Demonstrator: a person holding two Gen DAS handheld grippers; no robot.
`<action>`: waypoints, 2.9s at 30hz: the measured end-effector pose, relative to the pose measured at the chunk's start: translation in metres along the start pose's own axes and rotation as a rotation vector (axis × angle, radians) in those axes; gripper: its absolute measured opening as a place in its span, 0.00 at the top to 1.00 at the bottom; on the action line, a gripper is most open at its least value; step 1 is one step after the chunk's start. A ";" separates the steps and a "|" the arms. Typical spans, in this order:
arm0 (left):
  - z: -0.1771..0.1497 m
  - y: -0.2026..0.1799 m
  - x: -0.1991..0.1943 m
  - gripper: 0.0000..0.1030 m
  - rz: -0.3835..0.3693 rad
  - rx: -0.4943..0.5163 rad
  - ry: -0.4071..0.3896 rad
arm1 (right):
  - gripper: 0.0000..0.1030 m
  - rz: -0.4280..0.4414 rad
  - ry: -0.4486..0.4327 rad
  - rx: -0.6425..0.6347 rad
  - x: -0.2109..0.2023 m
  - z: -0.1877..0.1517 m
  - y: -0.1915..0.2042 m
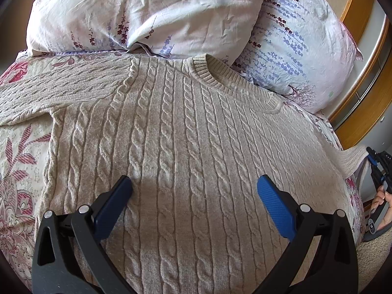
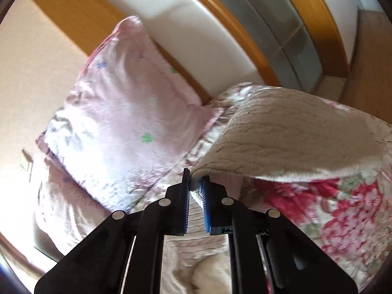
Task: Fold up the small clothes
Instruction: 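Grasp the sweater sleeve nearest the right tool with the right tool, then fold the held sleeve across the sweater body with the right tool, then release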
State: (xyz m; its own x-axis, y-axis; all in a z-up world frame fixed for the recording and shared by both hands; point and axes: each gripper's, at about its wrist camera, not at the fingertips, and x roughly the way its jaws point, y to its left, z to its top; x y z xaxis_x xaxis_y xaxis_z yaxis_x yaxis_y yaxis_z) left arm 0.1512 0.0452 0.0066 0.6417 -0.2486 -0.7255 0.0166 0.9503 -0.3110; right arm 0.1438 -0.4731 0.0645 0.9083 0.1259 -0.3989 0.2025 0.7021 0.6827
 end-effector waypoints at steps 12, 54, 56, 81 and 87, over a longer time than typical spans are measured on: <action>0.000 0.001 -0.002 0.02 -0.015 -0.009 -0.003 | 0.85 0.078 0.479 -0.212 0.095 -0.128 0.076; -0.001 0.002 -0.012 0.02 -0.072 -0.068 -0.026 | 0.92 0.314 0.517 -0.085 0.158 -0.162 0.207; 0.000 0.003 -0.013 0.02 -0.078 -0.074 -0.029 | 0.92 0.299 0.577 -0.068 0.173 -0.183 0.209; -0.003 0.020 -0.021 0.02 -0.197 -0.171 -0.077 | 0.32 0.349 0.744 -0.221 0.172 -0.223 0.239; -0.005 0.026 -0.034 0.02 -0.203 -0.194 -0.128 | 0.32 0.208 0.555 -0.146 0.147 -0.171 0.189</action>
State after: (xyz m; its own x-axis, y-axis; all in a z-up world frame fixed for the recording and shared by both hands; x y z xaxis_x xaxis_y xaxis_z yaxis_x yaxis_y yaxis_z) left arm 0.1259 0.0774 0.0201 0.7316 -0.3922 -0.5577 0.0153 0.8272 -0.5617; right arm 0.2526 -0.2021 0.0302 0.5889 0.5897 -0.5527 -0.0464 0.7074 0.7053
